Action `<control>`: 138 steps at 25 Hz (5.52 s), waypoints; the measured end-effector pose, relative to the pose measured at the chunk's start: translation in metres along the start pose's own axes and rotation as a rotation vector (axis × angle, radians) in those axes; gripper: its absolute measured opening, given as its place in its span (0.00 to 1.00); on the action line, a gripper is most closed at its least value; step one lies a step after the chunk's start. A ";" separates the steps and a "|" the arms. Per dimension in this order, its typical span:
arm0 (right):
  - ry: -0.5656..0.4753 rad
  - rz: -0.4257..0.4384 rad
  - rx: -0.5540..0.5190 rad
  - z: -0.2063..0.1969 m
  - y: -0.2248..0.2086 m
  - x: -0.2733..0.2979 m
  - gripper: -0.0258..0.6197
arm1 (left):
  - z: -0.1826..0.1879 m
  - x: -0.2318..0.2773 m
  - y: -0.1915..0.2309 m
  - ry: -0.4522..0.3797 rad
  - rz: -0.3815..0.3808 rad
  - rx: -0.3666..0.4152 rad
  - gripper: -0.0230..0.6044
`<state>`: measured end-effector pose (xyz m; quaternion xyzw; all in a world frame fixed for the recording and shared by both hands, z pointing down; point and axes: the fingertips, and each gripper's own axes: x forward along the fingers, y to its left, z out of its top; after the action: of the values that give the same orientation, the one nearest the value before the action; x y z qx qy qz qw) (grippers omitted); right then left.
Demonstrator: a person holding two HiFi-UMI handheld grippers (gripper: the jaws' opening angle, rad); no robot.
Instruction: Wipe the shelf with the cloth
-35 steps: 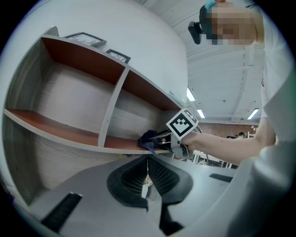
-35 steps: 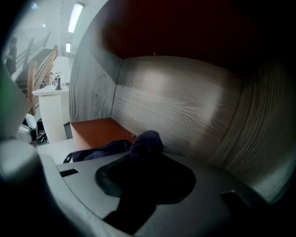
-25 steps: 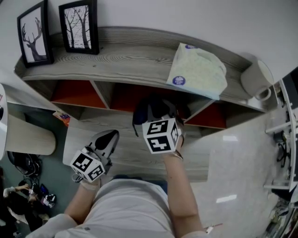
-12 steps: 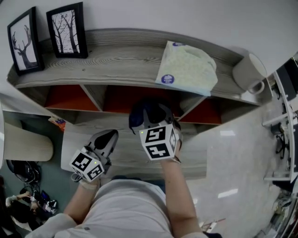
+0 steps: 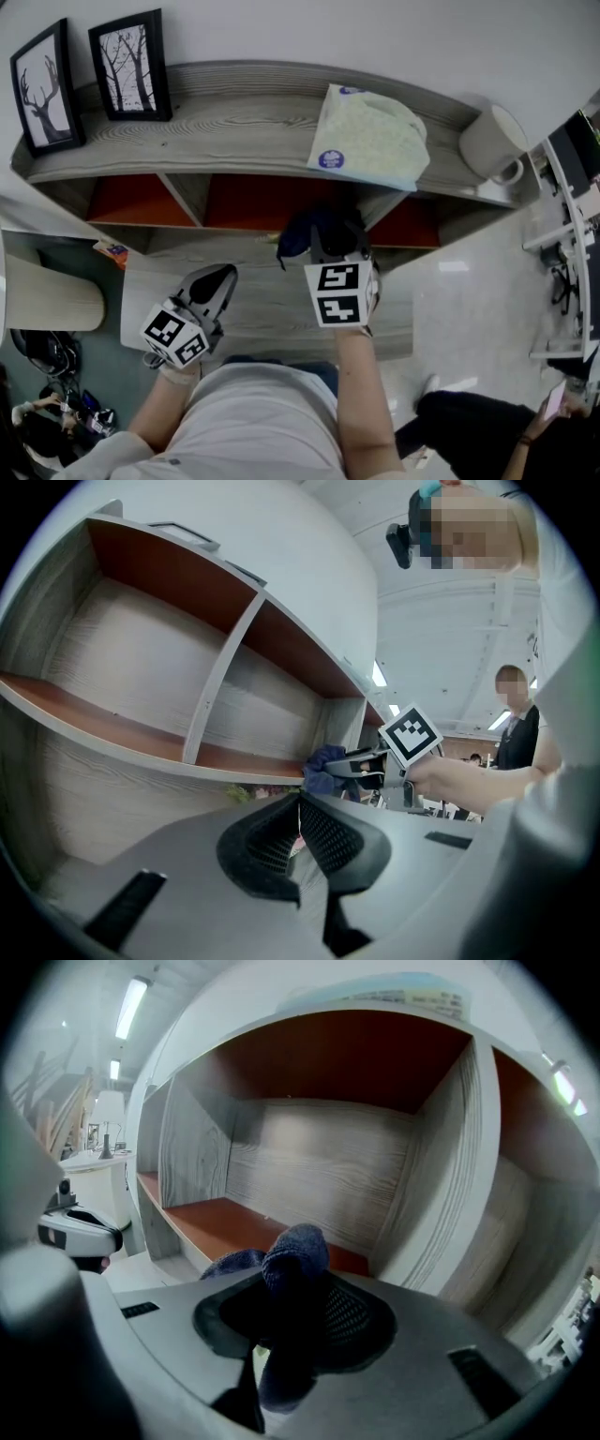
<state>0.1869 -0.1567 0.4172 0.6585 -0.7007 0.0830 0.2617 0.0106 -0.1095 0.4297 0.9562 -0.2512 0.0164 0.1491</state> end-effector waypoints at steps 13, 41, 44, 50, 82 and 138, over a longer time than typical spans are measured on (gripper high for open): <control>-0.254 0.142 0.725 -0.003 -0.021 -0.022 0.22 | -0.003 -0.003 -0.006 0.005 -0.012 0.005 0.06; -0.751 0.252 1.549 0.041 -0.071 -0.064 0.21 | -0.001 -0.004 -0.006 -0.010 0.007 -0.001 0.06; -0.814 0.269 1.537 0.059 -0.075 -0.078 0.21 | -0.001 -0.006 -0.005 -0.012 0.011 -0.007 0.06; -0.921 0.289 1.489 0.091 -0.085 -0.092 0.21 | -0.002 -0.006 -0.004 -0.011 0.012 -0.008 0.06; -0.899 0.114 1.620 0.077 -0.113 0.015 0.22 | -0.005 -0.018 0.019 -0.011 0.056 -0.035 0.06; -0.407 0.747 1.603 0.142 0.134 0.068 0.21 | -0.012 -0.109 0.044 -0.081 0.307 -0.068 0.06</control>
<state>0.0213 -0.2662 0.3600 0.3750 -0.6337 0.5074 -0.4476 -0.1052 -0.0909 0.4414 0.9009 -0.4004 -0.0081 0.1670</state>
